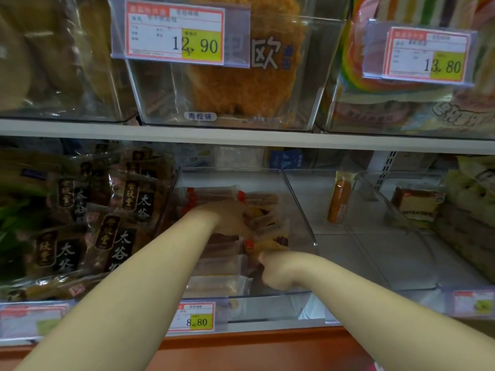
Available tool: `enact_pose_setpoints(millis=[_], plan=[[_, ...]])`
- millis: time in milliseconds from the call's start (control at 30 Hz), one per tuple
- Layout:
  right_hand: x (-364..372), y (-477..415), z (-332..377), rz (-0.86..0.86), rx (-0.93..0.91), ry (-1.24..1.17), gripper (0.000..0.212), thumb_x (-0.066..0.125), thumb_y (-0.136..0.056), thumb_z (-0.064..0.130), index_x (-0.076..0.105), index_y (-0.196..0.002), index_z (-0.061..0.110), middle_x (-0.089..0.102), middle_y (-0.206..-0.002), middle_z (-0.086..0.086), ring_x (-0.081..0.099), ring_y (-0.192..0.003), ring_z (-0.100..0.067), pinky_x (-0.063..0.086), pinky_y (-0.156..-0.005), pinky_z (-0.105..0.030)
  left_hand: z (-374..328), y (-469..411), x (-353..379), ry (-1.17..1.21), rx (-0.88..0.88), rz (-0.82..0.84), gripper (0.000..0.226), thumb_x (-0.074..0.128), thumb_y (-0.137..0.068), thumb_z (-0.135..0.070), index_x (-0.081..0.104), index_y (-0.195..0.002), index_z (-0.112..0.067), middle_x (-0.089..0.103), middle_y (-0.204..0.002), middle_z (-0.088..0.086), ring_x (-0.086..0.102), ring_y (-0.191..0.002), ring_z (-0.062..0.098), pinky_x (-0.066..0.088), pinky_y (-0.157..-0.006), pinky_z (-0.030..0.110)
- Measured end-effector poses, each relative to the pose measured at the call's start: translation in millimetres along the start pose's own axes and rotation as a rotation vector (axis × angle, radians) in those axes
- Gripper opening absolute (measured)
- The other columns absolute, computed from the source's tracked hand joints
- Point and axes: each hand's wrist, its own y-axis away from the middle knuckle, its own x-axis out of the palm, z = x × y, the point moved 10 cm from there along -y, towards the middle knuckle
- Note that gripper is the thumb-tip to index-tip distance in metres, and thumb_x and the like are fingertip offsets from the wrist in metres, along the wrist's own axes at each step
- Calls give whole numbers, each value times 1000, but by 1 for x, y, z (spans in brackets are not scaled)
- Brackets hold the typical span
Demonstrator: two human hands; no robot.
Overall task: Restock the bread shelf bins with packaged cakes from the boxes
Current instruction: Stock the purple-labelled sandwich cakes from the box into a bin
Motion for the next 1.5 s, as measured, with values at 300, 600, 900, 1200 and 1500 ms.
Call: enact_pose_setpoints(millis=[300, 600, 900, 1200, 1500], plan=[[4, -21, 2, 23, 29, 53, 46, 35, -98, 0, 35, -143, 4, 47, -135, -18, 51, -108, -31, 42, -87, -32, -2, -10, -8, 42, 73, -172, 63, 69, -86, -30, 41, -142, -30, 49, -141, -1, 50, -123, 19, 41, -105, 37], [-23, 8, -7, -226, -132, -559, 55, 47, -97, 7, 28, -143, 29, 49, -115, 3, 51, -89, -7, 46, -75, -11, 11, -3, -9, 124, 47, -256, 38, 64, -86, -42, 60, -122, -30, 64, -117, -5, 60, -104, 13, 50, -93, 34], [-14, -28, -9, -245, -65, -985, 68, 46, -92, -1, 22, -143, 37, 54, -102, 2, 54, -105, -26, 50, -89, -48, 10, -4, -13, 85, 31, -312, 34, 66, -86, -31, 60, -119, -28, 63, -115, -4, 60, -105, 16, 50, -94, 37], [-1, -30, -16, -211, -81, -1105, 65, 44, -91, -9, 31, -134, 38, 57, -99, -2, 56, -97, -25, 48, -77, -37, 11, -3, -13, 99, -17, -325, 36, 67, -87, -28, 59, -121, -21, 62, -115, 0, 60, -106, 18, 48, -92, 30], [8, -38, -19, -130, 0, -1035, 91, 47, -91, -4, -3, -147, 47, 55, -127, -11, 59, -104, -32, 52, -72, -37, 17, -22, -18, -150, -6, -223, 18, 54, -95, -27, 71, -96, -20, 66, -99, -5, 61, -94, 14, 48, -90, 33]])
